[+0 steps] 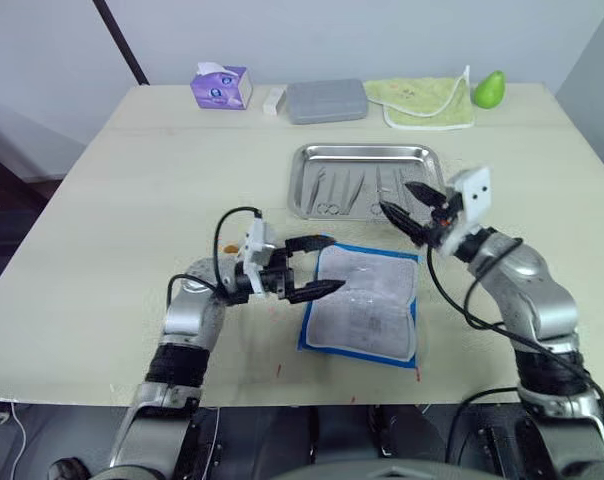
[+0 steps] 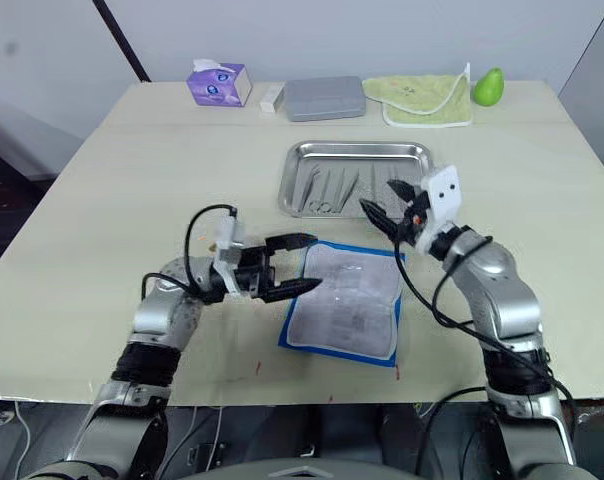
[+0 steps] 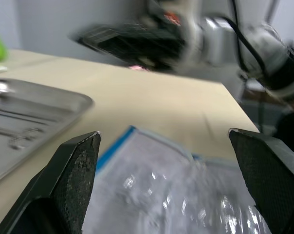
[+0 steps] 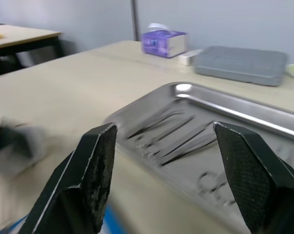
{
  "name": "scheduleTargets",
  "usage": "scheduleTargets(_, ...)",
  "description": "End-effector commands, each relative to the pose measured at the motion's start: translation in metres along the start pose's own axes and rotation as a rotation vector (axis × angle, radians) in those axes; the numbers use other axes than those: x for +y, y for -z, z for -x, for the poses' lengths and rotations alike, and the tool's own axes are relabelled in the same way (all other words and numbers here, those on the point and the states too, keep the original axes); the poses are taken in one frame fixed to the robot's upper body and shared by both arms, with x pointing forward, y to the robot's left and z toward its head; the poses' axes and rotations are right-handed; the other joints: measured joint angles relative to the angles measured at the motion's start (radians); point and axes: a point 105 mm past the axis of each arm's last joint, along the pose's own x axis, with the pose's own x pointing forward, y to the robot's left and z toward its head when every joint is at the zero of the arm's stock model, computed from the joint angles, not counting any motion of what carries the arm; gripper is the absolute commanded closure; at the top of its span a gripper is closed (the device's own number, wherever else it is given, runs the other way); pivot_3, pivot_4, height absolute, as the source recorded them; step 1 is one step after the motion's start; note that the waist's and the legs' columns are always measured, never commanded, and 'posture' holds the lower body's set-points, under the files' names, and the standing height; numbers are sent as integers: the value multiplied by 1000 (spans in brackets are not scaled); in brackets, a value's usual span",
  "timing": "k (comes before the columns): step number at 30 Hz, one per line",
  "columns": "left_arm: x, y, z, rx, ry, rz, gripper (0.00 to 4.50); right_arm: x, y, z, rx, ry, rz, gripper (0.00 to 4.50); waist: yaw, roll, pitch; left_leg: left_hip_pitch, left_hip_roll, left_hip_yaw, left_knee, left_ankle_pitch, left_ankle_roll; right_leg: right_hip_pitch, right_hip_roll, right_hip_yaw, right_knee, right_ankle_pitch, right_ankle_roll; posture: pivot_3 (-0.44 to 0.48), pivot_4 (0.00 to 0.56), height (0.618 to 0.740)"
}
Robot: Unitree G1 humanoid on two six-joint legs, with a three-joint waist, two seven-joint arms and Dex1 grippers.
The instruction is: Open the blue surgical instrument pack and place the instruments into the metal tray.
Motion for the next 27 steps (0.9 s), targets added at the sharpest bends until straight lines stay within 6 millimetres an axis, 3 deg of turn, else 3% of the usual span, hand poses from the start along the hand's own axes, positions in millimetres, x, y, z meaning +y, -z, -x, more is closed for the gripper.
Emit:
scheduleTargets(1,-1,-24,10,-68,-107,30,0,11,-22,15,-56,-115,50,1185,0,0,1,0,0,0,0,0,0,0,0,0,0,0,0,0,150,736)
scheduleTargets(2,-2,-26,14,-70,-132,47,0,11,-21,20,-48,-132,56,1185,0,-2,2,0,0,0,0,0,0,0,0,0,0,0,0,0,150,736)
scheduleTargets(6,-12,-25,43,-40,-252,109,0,12,-8,52,31,-201,93,31,3,-4,3,0,0,-1,0,0,-1,1,0,-1,0,0,0,0,150,736)
scheduleTargets(13,-44,-8,103,71,-422,184,0,1,13,135,155,-178,97,31,7,-7,7,2,-2,0,0,2,-4,3,-6,-3,-1,0,1,0,150,736)
scheduleTargets(19,-62,12,152,173,-613,232,0,-9,18,185,226,-80,77,31,6,-12,15,15,-2,4,-1,4,-8,13,-11,0,-1,-2,-3,0,150,736)
scheduleTargets(22,-70,19,166,223,-669,248,0,-14,16,199,245,-47,91,31,6,-13,16,17,-2,4,-2,4,-8,14,-11,1,-2,-2,-3,0,150,736)
scheduleTargets(27,-67,20,167,245,-706,231,0,-10,22,202,254,-55,83,31,8,-14,16,16,-2,4,-2,4,-8,14,-11,0,-2,-2,-3,0,150,736)
